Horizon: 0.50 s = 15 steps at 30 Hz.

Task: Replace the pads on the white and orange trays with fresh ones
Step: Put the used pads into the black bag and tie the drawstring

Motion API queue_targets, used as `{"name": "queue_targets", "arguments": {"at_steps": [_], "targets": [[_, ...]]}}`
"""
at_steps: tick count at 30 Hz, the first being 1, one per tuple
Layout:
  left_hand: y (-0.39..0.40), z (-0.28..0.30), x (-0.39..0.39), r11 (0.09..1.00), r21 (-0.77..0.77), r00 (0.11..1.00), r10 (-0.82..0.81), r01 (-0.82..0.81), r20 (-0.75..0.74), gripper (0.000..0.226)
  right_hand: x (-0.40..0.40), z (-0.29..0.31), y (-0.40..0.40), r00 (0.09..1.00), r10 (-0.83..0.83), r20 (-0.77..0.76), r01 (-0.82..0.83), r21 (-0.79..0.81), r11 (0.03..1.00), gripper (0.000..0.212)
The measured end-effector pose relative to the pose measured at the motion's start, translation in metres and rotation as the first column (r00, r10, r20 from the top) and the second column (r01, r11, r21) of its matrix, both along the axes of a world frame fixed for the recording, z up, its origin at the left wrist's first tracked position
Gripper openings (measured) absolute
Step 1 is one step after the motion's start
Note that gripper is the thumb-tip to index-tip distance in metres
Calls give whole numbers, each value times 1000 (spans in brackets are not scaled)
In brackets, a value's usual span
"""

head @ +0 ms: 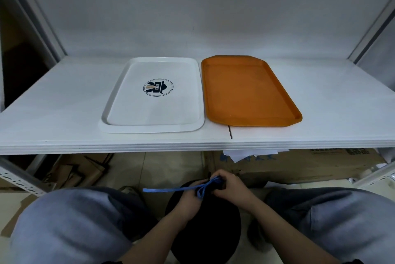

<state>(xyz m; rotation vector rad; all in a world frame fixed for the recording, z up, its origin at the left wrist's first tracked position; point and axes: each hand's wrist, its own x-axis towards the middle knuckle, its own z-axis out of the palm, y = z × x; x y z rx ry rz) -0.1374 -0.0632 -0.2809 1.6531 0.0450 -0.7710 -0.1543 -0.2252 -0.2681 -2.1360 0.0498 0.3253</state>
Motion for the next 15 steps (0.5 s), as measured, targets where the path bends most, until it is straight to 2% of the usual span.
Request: {"name": "queue_targets", "arguments": {"at_steps": [2,4,6,10,13,15], "targets": [[5,-7,0,973,128,978,-201,193,50,49,2,-1,1,1000,-6,26,6,-30,1000,33],[9,-10,0,955,174,970,-244,240,1,58,3,-3,3,999,-9,32,11,-55,998,34],[8,-10,-3,963,151,974,-220,225,-46,63,4,-7,6,1000,-2,-6,2,-64,998,33],[3,-10,-10,996,34,989,-78,82,-123,47,4,-16,11,998,-18,-55,10,-153,988,28],[9,-20,-8,993,112,975,0,25,-220,64,2,-24,15,997,-53,-53,42,-184,982,29],[13,-21,-8,980,194,975,-4,48,-220,52,1,-31,17,996,-39,-76,23,-202,979,29]]}}
